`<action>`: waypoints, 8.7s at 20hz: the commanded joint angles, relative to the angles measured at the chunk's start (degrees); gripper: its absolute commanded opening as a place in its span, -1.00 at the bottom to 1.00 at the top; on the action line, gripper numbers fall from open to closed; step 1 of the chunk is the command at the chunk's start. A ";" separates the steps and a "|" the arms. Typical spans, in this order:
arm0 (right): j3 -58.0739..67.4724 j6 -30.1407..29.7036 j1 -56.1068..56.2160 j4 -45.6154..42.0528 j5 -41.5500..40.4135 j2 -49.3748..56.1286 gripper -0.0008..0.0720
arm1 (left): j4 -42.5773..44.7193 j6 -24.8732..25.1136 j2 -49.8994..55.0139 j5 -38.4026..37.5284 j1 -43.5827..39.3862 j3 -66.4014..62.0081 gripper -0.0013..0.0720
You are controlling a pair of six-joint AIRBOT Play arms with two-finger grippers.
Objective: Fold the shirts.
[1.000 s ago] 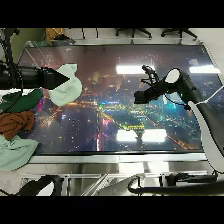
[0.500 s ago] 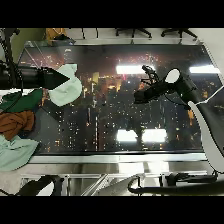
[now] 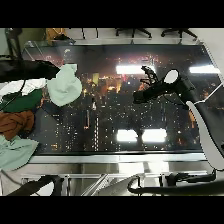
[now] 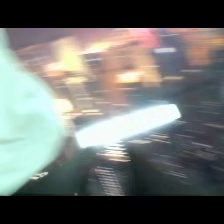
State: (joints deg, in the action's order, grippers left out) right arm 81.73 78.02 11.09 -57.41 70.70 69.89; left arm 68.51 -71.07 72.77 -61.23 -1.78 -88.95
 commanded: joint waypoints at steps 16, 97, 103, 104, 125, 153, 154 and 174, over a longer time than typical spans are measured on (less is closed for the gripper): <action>0.00 0.00 -0.07 2.16 -1.64 5.60 0.41 | 3.50 -6.95 39.58 16.41 12.28 -3.65 0.69; -32.26 -21.29 -6.78 26.56 -10.10 -7.76 -0.94 | -24.98 9.31 8.96 12.11 4.57 43.17 -0.93; -10.21 -22.82 -16.55 26.56 1.57 -12.87 -0.94 | -25.14 7.52 -3.96 -1.68 8.11 22.40 -0.94; -4.98 -22.80 -17.53 26.58 2.99 -14.49 -0.94 | -25.16 7.52 -7.91 -3.26 8.52 18.05 -0.94; -2.29 -26.45 -15.82 19.65 -4.55 -5.33 -0.94 | -15.72 9.18 0.79 3.10 -1.03 9.07 -0.93; 8.00 -30.10 -16.55 33.51 -13.53 27.61 0.67 | -20.94 -17.62 -24.98 13.86 -6.10 72.78 0.96; 8.00 -30.10 -16.13 33.77 -13.53 27.82 0.67 | -23.23 -17.51 -24.57 19.43 -7.76 73.29 0.96; 1.86 -27.98 -18.18 24.20 6.19 21.53 -0.95 | -11.02 -4.98 -0.61 14.27 6.75 39.17 -0.93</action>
State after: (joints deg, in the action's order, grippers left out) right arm 87.50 47.33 -6.46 -27.24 66.63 94.74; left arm 54.65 -79.37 70.65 -44.34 -1.15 -42.17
